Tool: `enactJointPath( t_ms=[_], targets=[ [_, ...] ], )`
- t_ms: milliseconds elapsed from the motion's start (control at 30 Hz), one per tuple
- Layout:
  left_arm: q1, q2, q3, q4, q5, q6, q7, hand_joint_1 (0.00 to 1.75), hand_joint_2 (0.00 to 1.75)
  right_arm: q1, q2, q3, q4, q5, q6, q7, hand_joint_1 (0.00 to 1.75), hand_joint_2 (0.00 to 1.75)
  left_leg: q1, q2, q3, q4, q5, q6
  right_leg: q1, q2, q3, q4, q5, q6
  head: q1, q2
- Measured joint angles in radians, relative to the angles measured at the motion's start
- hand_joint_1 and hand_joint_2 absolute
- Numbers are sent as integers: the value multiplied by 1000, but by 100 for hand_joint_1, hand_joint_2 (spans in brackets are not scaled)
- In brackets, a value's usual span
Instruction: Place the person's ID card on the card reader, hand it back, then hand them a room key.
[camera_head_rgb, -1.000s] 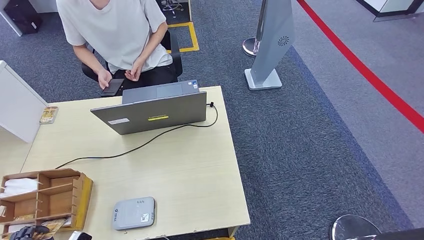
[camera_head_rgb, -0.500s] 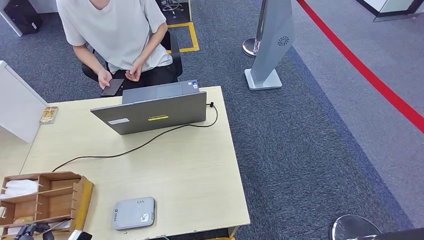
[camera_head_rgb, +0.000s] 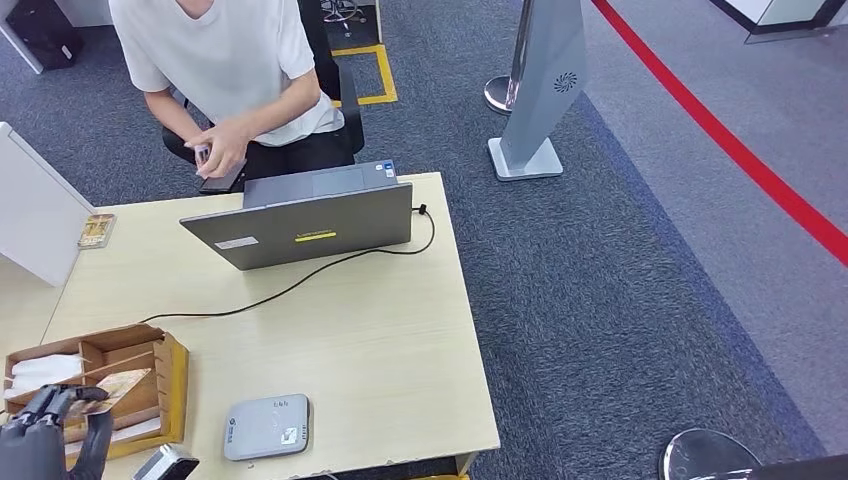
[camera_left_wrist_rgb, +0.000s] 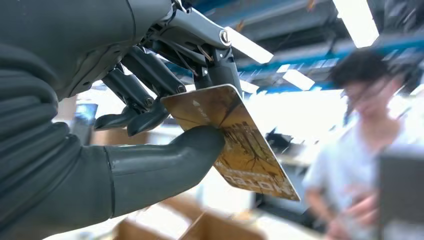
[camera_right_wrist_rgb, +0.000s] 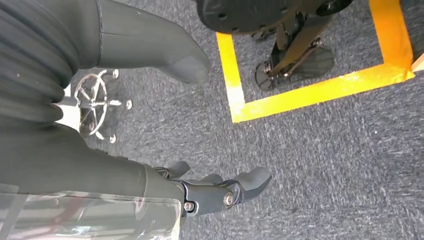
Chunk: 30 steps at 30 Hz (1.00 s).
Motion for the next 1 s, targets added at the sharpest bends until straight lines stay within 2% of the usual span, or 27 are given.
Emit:
enactJointPath(
  t_ms=[167,267,367,467,567,633,733,833,967,1000],
  targets=[
    [-13,29,-9,-61,17,-1,-28,175,175,1,0,5,-1,-2,-2,1,0,175,0,0,0,0,0,0,0,0,0,0,0,0,0,0],
    [-127,65,0,-148,108,-39,-92,175,175,-6,0,9,13,51,17,-24,0,175,0,-2,0,0,1,0,0,-2,0,0,0,0,0,0],
    [-266,69,28,-135,132,-96,-95,175,175,-31,0,-6,44,134,61,-72,0,175,0,-3,1,0,2,-1,0,-4,0,0,1,-1,0,0],
    [-436,68,52,-23,95,-141,-54,175,175,-74,-2,-34,102,205,99,-131,0,175,1,-4,0,0,6,-1,0,-6,0,0,3,-1,1,0],
    [-625,80,61,164,54,-163,-23,175,175,-132,-9,-51,183,236,102,-175,0,175,1,-4,0,0,8,-3,0,-5,1,0,6,-3,1,0],
    [-723,97,61,297,17,-166,-10,175,175,-159,-19,-53,237,236,94,-191,0,175,1,-2,0,0,9,-5,0,-3,0,1,8,-4,1,0],
    [-815,119,60,472,-18,-163,5,175,175,-181,-36,-53,300,221,80,-196,0,175,1,-1,0,0,10,-5,0,-1,0,1,8,-4,0,0],
    [-853,129,60,592,-24,-162,22,175,175,-187,-47,-53,337,205,72,-188,0,175,1,0,-1,0,10,-5,0,0,-1,1,8,-4,0,0],
    [-863,134,60,666,-18,-162,33,0,175,-186,-54,-52,358,197,66,-169,0,175,1,-1,-3,0,9,-5,0,0,-3,1,7,-3,0,0],
    [-863,135,60,676,-15,-162,34,0,175,-186,-55,-52,360,197,64,-165,0,175,1,0,-3,0,9,-5,0,0,-3,1,7,-3,0,0]
  ],
)
